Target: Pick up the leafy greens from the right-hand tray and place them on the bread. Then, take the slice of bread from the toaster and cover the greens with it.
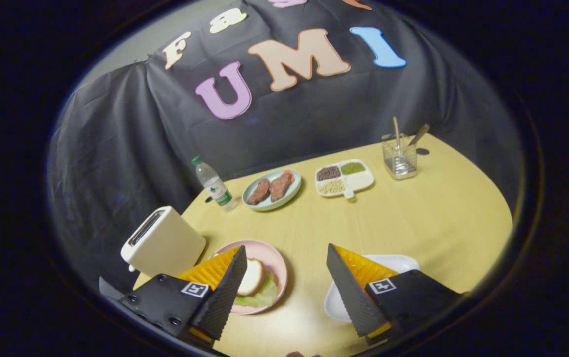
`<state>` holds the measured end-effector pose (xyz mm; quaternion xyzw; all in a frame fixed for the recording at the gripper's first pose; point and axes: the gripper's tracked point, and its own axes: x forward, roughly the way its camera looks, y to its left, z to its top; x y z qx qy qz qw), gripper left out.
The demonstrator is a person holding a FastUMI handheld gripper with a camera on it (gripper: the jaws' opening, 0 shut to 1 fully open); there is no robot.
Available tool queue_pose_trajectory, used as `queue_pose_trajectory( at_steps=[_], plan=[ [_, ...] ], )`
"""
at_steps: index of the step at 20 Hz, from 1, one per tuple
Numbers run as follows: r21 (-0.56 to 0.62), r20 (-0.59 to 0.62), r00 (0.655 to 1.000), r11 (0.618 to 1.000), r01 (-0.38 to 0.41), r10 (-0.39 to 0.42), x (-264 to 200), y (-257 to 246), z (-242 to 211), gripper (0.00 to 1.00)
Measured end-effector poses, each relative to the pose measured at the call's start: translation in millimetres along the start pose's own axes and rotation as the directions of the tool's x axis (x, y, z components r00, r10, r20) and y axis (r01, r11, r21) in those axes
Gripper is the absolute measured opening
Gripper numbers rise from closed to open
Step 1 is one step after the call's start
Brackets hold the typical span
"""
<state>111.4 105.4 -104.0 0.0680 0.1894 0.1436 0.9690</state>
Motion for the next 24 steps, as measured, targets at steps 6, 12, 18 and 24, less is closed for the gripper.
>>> queue_pose_trajectory(
  at_steps=[6,12,18,24],
  plan=[
    [-0.057,0.249,0.967,0.996,0.064,-0.048,-46,-1,86,1.00],
    [-0.137,0.469,0.882,0.982,0.127,-0.049,-103,-7,161,1.00],
    [-0.186,0.547,0.837,0.971,0.152,-0.026,-145,-11,180,1.00],
    [-0.137,0.547,0.837,0.985,0.104,-0.012,-160,-26,174,1.00]
  ],
)
